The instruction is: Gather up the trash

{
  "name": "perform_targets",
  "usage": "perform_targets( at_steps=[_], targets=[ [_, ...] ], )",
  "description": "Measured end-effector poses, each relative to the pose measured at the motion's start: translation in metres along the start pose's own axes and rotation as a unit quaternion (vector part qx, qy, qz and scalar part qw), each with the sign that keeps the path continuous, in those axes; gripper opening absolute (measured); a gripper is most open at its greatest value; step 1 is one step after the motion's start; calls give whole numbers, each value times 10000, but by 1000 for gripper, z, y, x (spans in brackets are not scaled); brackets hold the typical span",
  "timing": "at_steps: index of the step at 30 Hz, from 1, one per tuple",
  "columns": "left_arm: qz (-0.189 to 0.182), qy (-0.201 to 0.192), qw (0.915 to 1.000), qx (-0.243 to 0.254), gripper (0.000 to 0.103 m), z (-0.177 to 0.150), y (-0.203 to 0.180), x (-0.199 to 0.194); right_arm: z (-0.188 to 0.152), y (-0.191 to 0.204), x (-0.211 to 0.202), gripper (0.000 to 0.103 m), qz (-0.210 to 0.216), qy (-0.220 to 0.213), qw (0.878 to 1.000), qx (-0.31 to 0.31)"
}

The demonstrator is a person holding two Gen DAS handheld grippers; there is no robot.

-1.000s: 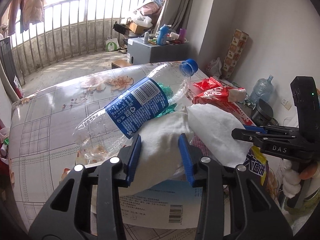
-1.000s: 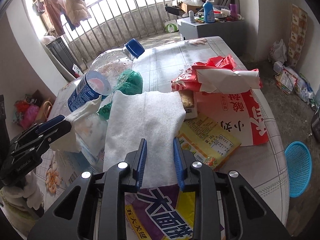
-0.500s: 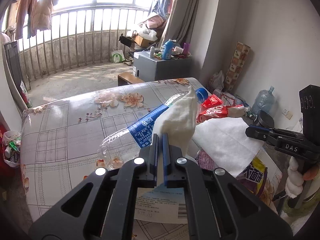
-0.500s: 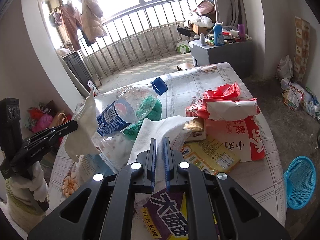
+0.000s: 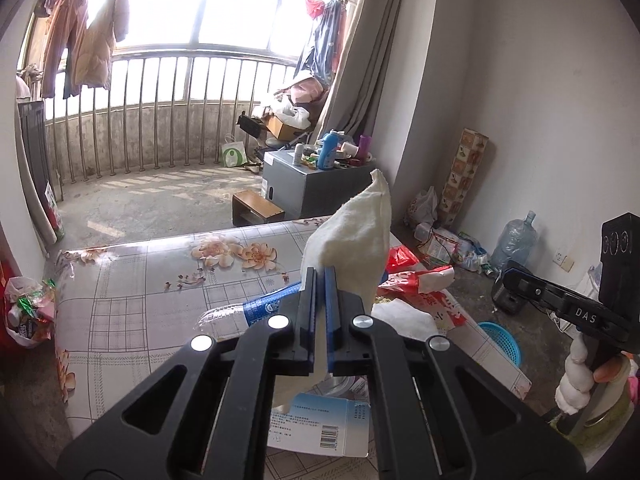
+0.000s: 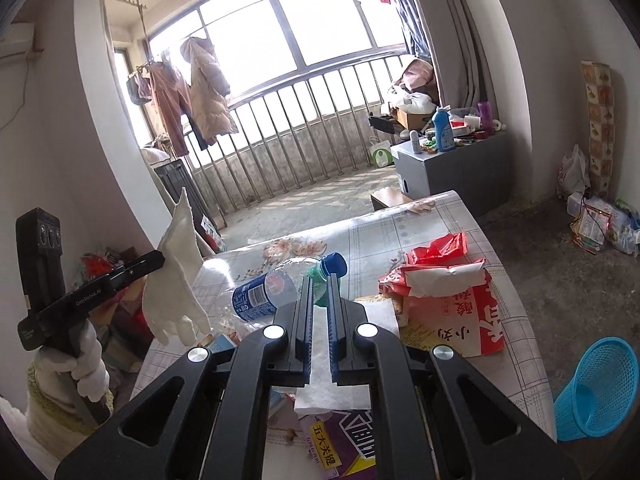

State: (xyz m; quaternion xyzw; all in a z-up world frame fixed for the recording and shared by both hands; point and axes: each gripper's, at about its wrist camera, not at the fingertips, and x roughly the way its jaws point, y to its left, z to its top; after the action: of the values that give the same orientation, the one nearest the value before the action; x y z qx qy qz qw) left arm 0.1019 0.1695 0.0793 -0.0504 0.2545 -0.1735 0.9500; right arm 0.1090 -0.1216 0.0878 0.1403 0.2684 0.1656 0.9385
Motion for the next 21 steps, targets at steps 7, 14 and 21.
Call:
perform_targets(
  at_steps=[7,14,21],
  targets=[
    [-31,220,9998,2,2,-9,-14,10,-23,-15,15,14,74,725,9972,187],
    [54,774,9966,-283,2,-37,0,35,-61,10,57,39,188,1599,9867,-245],
    [102,941,9945,-441,2,-52,18,45,-79,26,95,38,-62,2079,9757,-689]
  ],
)
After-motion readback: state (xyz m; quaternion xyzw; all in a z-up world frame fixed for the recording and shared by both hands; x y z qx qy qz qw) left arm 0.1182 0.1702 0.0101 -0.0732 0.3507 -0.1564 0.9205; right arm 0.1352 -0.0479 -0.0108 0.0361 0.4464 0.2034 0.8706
